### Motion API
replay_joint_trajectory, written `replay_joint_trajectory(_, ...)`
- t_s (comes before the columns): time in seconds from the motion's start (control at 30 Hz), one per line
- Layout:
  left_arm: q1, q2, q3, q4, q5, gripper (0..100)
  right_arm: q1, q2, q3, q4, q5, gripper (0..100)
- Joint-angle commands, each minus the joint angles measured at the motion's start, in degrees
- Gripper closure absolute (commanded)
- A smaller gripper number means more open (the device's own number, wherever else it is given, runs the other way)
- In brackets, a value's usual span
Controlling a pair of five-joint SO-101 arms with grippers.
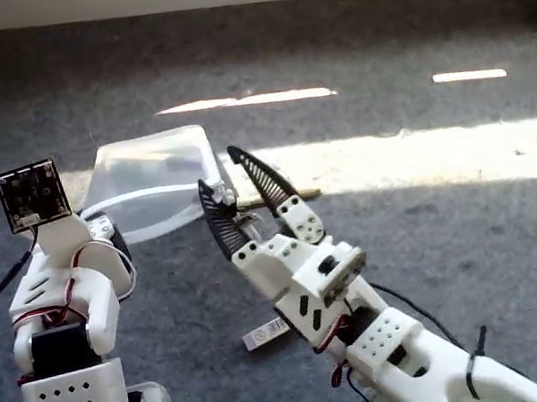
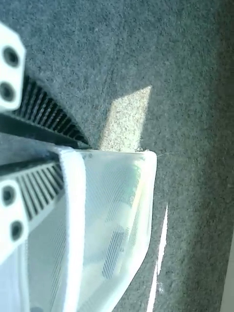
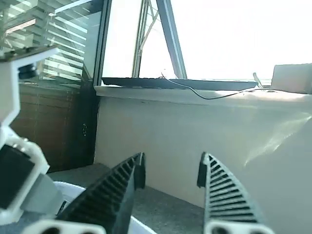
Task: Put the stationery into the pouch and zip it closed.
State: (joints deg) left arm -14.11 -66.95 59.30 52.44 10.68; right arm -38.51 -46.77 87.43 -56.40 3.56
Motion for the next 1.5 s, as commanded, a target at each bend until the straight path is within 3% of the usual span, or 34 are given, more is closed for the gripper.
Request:
replay_joint_trajectory(0.0, -0.9, 0.1, -0.4, -1.1, -0.4, 99, 7.0, -13.6, -3.4, 20.3, -10.9, 82.9)
replay_joint_trajectory(0.13, -0.9, 0.1, -0.4, -1.2, -0.4, 99, 12.5, -19.8, -13.8, 48.6, -21.0, 82.9)
replay_joint_trajectory(0.27, -0.9, 0.1, -0.4, -1.2, -0.4, 99, 13.6, -17.2, -24.0, 64.0, -26.6, 82.9)
replay_joint_trajectory(0.57, -0.9, 0.1, -0.4, -1.1, -0.4, 99, 17.9, 6.6, -38.2, 70.1, -34.2, 82.9)
replay_joint_trajectory(0.87, -0.9, 0.1, -0.4, -1.2, -0.4, 99, 24.3, 29.2, -58.9, 85.1, -43.9, 82.9)
replay_joint_trajectory(1.2, -0.9, 0.1, -0.4, -1.3, -0.5, 99, 25.2, 42.0, -75.5, 100.9, -55.1, 82.6)
replay_joint_trajectory(1.47, -0.9, 0.1, -0.4, -1.4, -0.5, 99, 25.5, 49.3, -80.7, 102.8, -56.7, 82.6)
